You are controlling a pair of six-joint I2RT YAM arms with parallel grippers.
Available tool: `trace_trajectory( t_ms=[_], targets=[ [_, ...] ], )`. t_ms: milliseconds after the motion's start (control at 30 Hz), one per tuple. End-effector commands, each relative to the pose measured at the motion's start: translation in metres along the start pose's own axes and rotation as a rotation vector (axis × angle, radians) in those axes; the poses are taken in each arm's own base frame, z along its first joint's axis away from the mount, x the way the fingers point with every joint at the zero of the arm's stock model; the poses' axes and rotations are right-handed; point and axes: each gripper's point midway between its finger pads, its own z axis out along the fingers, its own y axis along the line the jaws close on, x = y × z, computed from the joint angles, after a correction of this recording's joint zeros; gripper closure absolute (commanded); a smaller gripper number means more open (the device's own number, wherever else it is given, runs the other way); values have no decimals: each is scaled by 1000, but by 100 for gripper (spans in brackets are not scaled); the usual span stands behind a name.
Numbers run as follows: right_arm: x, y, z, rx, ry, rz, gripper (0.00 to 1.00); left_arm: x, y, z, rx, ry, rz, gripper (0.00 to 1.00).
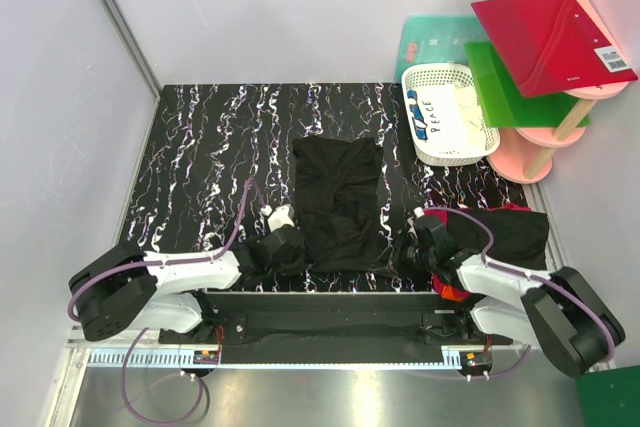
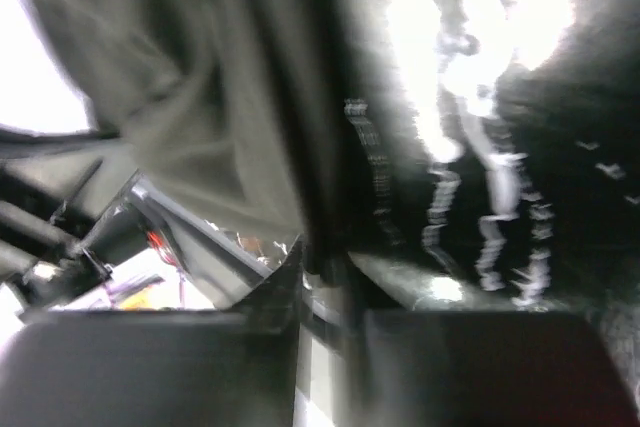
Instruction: Fold and stack the t-shirts
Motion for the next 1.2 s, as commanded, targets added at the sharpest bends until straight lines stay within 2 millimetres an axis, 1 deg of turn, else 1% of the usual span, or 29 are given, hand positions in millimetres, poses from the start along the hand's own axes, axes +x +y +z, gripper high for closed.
trace_trajectory(
  t_ms=[0,133,167,200,233,267,300,333,367,400,467,500,567,600,667,700,767,800,833,867,900,933,967,1000,1033,1067,1100,1133,1167],
  targets=[
    [-2,-12,7,13,-25,-21,100,21,33,2,-112,74,65,100],
    [-1,-11,2,10,-34,-25,100,22,32,0,-106,78,68,100],
    [-2,-8,0,5,-42,-33,100,21,31,-1,-106,75,68,100],
    [-6,0,-5,-20,-69,-51,100,19,29,-3,-101,70,72,100],
    [-4,-3,-9,-2,-67,-48,100,17,28,-7,-104,67,76,100],
    [-7,1,-13,-13,-85,-61,100,14,27,-8,-108,53,80,100],
    [-11,14,-20,-58,-117,-84,100,9,22,-11,-101,41,85,100],
    [-10,14,-24,-50,-120,-83,100,6,22,-17,-104,34,96,100],
    [-15,20,-28,-65,-149,-91,100,-1,19,-20,-107,11,100,100],
    [-18,30,-34,-101,-175,-110,100,-8,12,-24,-98,-8,103,100],
    [-24,39,-40,-117,-208,-135,100,-19,11,-34,-108,-42,123,100],
    [-26,42,-42,-124,-219,-148,100,-27,3,-38,-94,-61,140,100],
    [-33,47,-44,-123,-245,-189,100,-35,3,-45,-115,-84,166,100],
    [-35,46,-42,-107,-246,-209,100,-43,-6,-49,-102,-100,186,100],
    [-45,51,-42,-91,-277,-255,100,-49,-9,-52,-116,-109,213,100],
    [-48,49,-39,-72,-275,-263,100,-56,-18,-55,-107,-124,217,100],
    [-58,61,-38,-76,-297,-305,100,-62,-20,-54,-127,-130,238,100],
    [-62,64,-38,-73,-305,-318,100,-69,-28,-56,-119,-144,242,100],
    [-68,74,-40,-87,-325,-347,100,-71,-30,-55,-124,-148,246,100],
    [-74,75,-39,-69,-342,-354,100,-76,-31,-54,-131,-159,247,100],
    [-78,79,-40,-68,-354,-365,100,-83,-39,-56,-122,-172,244,100],
    [-86,91,-44,-81,-380,-394,100,-86,-40,-54,-129,-173,248,100],
    [-92,91,-43,-63,-397,-397,100,-91,-40,-53,-136,-180,243,100],
    [-96,97,-44,-65,-412,-412,100,-97,-44,-53,-139,-187,247,100],
    [-103,109,-49,-74,-435,-436,100,-101,-46,-52,-141,-191,245,100],
    [-109,110,-48,-58,-448,-444,100,-109,-50,-54,-139,-206,237,100],
    [-113,115,-48,-57,-457,-455,100,-112,-50,-52,-146,-208,246,100],
    [-120,126,-51,-66,-476,-477,100,-116,-51,-53,-148,-214,242,99],
    [-125,125,-48,-44,-482,-478,100,-123,-53,-54,-151,-231,237,99]
  ],
)
